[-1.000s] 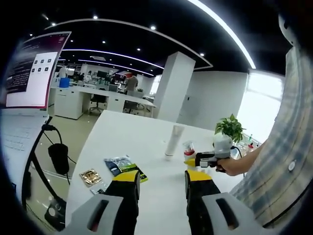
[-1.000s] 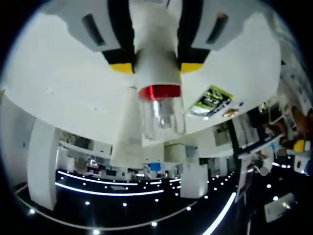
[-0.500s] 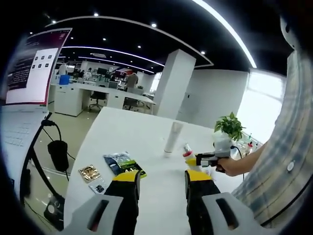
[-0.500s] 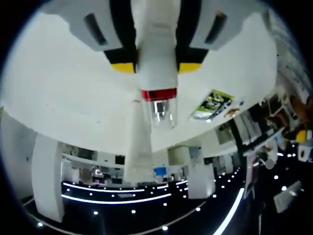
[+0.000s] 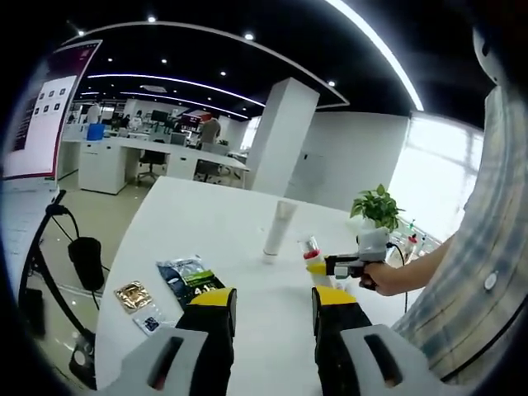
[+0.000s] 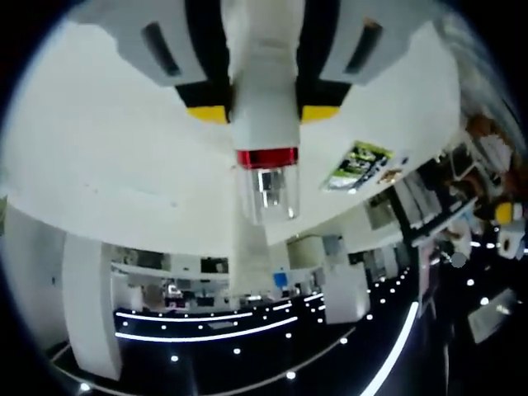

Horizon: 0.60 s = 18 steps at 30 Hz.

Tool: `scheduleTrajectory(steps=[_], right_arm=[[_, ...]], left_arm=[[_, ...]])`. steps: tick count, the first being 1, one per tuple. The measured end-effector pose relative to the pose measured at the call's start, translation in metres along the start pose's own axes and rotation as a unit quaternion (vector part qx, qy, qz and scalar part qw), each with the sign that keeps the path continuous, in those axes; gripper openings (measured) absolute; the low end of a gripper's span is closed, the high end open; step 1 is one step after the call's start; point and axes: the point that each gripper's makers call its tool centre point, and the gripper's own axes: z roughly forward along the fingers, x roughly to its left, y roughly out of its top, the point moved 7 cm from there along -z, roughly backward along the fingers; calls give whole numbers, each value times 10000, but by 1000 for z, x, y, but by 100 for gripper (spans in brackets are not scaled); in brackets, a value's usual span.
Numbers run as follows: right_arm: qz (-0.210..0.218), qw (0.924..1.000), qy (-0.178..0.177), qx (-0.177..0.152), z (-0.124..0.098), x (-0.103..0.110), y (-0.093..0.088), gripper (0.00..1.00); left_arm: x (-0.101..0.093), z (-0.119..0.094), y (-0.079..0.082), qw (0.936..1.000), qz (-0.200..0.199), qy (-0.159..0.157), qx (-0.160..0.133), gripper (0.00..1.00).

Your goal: Arrange the skincare products in the storage area until every visible bottle or jar stands upright without overlapping.

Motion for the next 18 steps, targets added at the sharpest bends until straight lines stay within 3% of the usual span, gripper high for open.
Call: scheduleTrajectory(steps=[9,18], right_arm=[[114,9989,385,-226,6,27,20,27],[122,9904,1281,-495,12,93,44,27]], left_arm=[[-4,8,-1,9999,2,-152,59,37],[-7,15,-8,9995,-113,-252,134,37]])
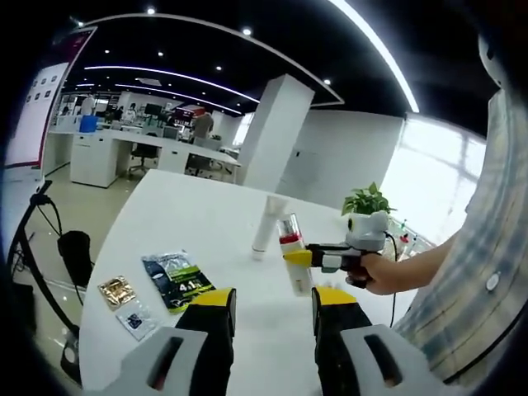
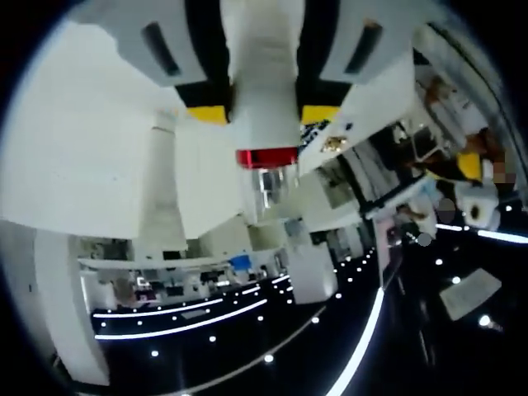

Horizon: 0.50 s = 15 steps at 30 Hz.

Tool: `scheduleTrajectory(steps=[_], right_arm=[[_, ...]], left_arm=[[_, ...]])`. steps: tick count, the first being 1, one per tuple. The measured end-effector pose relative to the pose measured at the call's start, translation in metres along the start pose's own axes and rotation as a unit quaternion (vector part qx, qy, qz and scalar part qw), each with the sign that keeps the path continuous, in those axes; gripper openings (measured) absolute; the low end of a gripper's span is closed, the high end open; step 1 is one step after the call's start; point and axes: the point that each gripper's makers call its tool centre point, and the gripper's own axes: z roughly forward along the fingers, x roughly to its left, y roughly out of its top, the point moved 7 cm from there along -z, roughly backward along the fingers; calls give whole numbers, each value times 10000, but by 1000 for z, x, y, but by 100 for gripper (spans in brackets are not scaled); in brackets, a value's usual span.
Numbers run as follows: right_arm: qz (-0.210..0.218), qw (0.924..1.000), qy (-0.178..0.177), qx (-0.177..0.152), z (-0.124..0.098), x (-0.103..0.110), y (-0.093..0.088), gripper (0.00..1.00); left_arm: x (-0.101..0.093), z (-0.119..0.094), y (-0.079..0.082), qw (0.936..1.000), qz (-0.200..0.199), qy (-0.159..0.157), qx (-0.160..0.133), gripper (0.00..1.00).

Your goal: Arrange the skincare products in the storage area until every visible bottle or jar stands upright without overlapping.

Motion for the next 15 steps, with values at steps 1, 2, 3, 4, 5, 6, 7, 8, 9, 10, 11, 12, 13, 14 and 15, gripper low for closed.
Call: scheduleTrajectory(steps=[1,2,3,4,5,6,7,8,9,10,11,12,13,14,15], right_arm=[[34,9999,99,-35,3,8,3,28],[75,9998,169,-64,4,13,5,28],[83,9995,264,-116,6,20,8,28],[97,9992,342,-159,7,26,10,28],[121,9989,411,-168,9,30,12,28],[163,9982,538,-204,10,38,16,28],[168,9978,600,-216,11,41,17,28],[168,9966,764,-241,12,48,21,28],[152,9961,824,-269,12,54,25,28],[146,9955,896,-289,13,58,28,28],[175,9949,937,-322,13,62,31,28],[236,9937,1016,-420,14,68,36,28],[296,9926,1080,-470,14,72,38,28],[310,9913,1181,-484,14,78,41,28],[273,9906,1243,-509,15,82,44,28]], left_arm=[[0,1,0,10000,-4,-5,10,37],[-1,2,-1,10000,-21,-12,24,37],[-1,4,-1,10000,-38,-15,27,37],[-1,6,-1,10000,-69,-23,38,37],[-1,7,-1,10000,-84,-26,45,37],[-2,8,-2,9999,-96,-25,48,38],[-3,10,-2,9999,-123,-27,57,38],[-3,11,-2,9999,-138,-31,62,38],[-4,13,-2,9998,-160,-35,75,38],[-4,14,-3,9998,-165,-32,84,38],[-5,16,-3,9998,-176,-31,95,38],[-6,17,-3,9997,-200,-43,100,38],[-7,18,-3,9997,-221,-60,101,39],[-8,20,-4,9996,-239,-79,100,41],[-10,22,-4,9996,-250,-90,102,43]])
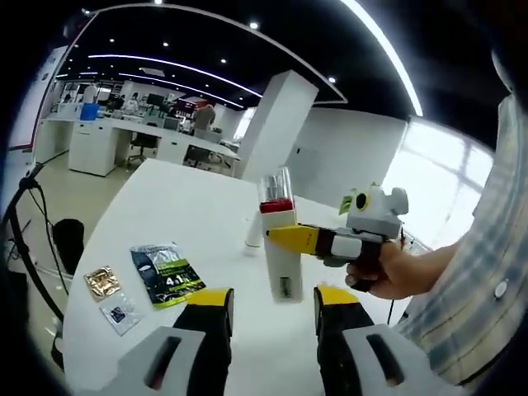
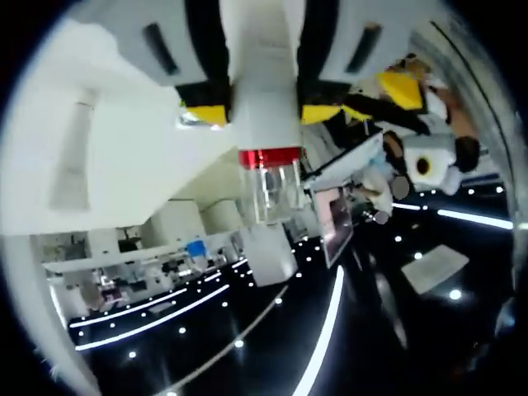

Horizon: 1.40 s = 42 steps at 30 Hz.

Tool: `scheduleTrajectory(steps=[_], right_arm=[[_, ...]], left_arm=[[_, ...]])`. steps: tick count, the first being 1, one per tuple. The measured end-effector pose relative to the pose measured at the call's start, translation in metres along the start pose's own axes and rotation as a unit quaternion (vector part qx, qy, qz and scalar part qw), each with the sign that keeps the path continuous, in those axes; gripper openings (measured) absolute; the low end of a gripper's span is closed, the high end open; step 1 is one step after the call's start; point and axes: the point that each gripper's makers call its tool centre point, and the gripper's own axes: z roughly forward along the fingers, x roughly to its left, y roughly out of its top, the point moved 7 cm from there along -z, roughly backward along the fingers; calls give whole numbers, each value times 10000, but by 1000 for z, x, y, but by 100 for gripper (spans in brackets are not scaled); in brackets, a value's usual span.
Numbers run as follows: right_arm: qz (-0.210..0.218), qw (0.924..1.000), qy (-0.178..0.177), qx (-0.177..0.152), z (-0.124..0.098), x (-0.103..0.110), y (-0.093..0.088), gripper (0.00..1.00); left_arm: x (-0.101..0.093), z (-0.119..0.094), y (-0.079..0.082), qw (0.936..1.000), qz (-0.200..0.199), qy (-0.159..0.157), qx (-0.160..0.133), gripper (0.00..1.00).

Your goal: Arrange the skincare products in the storage area until every visible bottle or jar stands upright without overlapping.

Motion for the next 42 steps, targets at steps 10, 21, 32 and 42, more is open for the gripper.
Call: scheduleTrajectory(steps=[10,21,32,42], right_arm=[[-9,9973,732,-87,18,52,12,28],[-99,9926,1212,-4,30,83,15,28],[-416,9882,1449,270,30,93,14,28],[-502,9832,1543,839,22,84,-1,28]], left_arm=[[-8,6,-2,10000,76,51,10,47],[-5,-6,4,9980,354,433,-296,40],[2,-21,-1,9910,1053,756,-323,29],[10,-18,-16,9839,1680,603,71,27]])
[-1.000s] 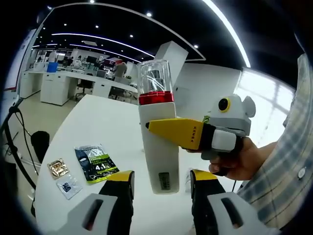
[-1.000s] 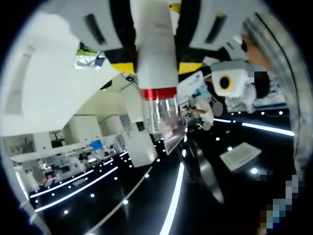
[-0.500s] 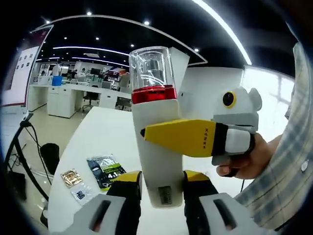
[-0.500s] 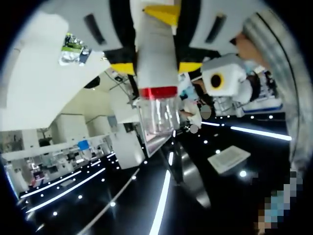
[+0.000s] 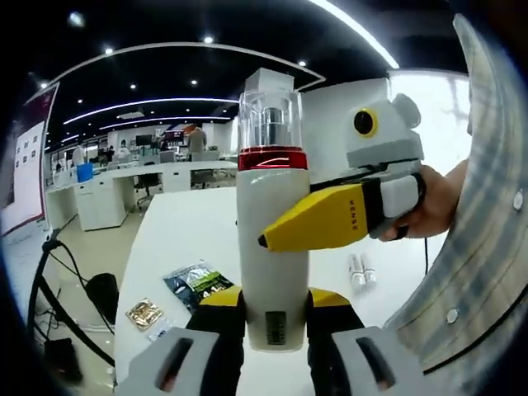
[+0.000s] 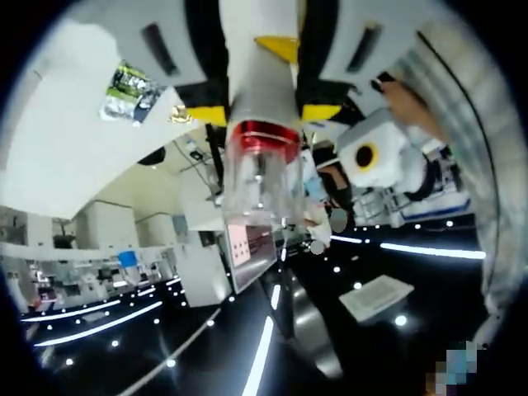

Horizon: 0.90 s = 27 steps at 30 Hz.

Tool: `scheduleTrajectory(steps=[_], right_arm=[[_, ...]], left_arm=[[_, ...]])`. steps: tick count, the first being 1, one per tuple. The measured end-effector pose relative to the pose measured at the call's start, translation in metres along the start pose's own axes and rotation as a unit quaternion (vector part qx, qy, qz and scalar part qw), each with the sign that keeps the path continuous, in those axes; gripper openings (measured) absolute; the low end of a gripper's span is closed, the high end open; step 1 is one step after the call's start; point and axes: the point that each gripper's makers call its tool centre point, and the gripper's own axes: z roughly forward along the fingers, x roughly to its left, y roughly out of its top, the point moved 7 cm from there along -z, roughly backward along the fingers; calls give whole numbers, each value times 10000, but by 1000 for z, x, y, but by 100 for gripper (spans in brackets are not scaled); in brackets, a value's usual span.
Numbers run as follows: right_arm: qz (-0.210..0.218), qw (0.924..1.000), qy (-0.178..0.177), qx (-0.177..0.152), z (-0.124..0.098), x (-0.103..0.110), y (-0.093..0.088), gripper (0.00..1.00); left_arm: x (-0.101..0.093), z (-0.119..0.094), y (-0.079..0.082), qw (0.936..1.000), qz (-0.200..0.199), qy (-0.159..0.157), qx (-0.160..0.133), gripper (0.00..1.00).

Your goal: Arrange the skincare products in the storage area until every visible bottle or jar stands upright without overlapping.

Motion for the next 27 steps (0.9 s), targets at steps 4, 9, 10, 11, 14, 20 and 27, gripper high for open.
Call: scheduleTrajectory(steps=[4,9,10,11,14,20,27], right_arm=[[1,9999,68,97,-4,-3,-2,29],[-47,9998,189,6,-9,-5,1,29],[-68,9998,210,2,-10,-5,1,29],[-59,9997,226,2,-10,-6,1,29],[-46,9996,265,8,-12,-8,0,29],[-170,9993,321,-93,-18,-9,4,30],[-295,9990,324,-121,-24,-8,4,30]], left_arm=[[-1,4,-2,9999,-1,-153,5,26],[0,6,2,9995,57,-305,-67,26],[0,7,3,9993,70,-365,-69,26],[1,8,3,9992,79,-393,-58,26],[1,10,4,9984,122,-557,-33,26],[1,12,9,9958,141,-898,-110,26],[-4,17,12,9910,191,-1324,-91,26]])
